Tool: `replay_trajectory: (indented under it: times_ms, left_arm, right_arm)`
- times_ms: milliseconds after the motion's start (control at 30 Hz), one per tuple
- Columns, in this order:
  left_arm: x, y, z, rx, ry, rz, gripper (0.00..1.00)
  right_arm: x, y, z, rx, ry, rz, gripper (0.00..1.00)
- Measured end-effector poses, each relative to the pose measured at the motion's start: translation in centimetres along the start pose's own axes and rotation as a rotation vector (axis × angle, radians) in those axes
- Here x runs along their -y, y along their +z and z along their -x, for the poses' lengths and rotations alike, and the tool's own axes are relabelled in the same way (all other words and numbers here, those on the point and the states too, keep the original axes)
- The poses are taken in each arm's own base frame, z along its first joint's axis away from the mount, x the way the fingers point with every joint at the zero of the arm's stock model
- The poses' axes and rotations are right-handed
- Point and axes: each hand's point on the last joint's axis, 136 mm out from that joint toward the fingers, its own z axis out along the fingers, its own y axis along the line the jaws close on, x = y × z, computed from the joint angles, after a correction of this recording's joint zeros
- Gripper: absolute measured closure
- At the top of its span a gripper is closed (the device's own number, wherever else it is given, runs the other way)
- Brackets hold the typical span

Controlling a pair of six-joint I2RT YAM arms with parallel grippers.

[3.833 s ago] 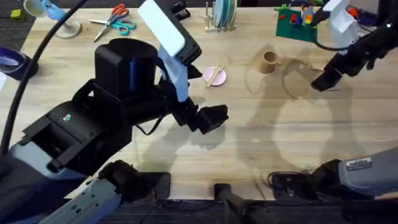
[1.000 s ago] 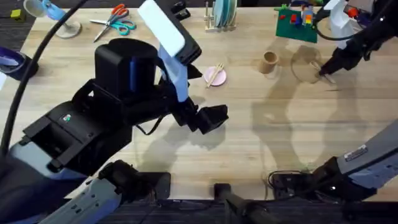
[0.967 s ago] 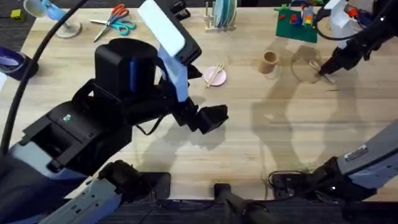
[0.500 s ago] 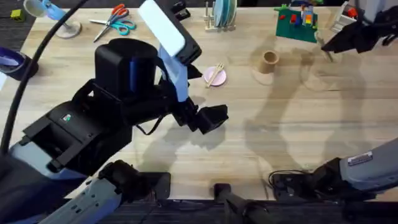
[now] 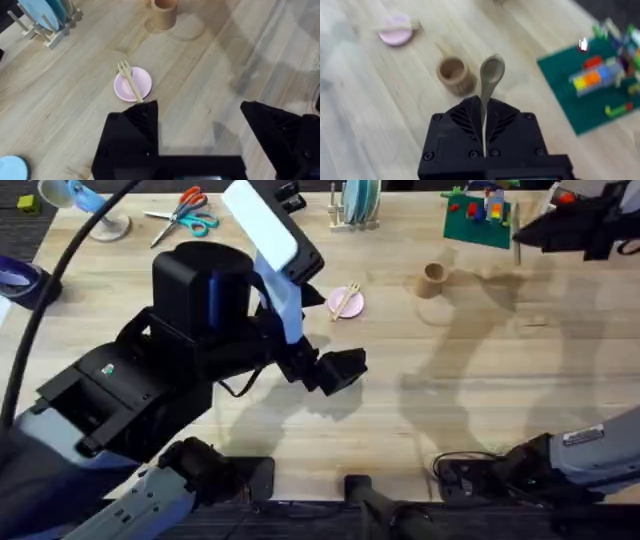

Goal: Pick up a utensil and set it on the pink plate, then put the other utensil in the container.

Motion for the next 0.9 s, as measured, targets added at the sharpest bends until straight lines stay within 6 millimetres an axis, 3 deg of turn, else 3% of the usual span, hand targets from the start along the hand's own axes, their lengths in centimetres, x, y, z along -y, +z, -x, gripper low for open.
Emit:
replay_trajectory:
  times_ms: [133, 367, 733, 900]
  left_arm:
    - [0.0, 0.0, 0.0, 0.0, 0.0, 0.0, 0.006]
    - [0.0, 0.0, 0.0, 0.0, 0.0, 0.0, 0.008]
    - [0.0, 0.0, 0.0, 0.0, 0.0, 0.0, 0.007]
    - [0.0, 0.0, 0.0, 0.0, 0.0, -0.001, 0.007]
  right_arm:
    - [-0.4, -0.1, 2.0, 0.112, -0.031, 0.021, 0.974]
    - [-0.9, 0.0, 3.6, 0.198, -0.048, 0.045, 0.974]
    - [-3.2, 2.5, 5.9, 0.244, -0.134, 0.134, 0.974]
    - [-2.8, 3.2, 6.3, 0.35, -0.12, 0.167, 0.973]
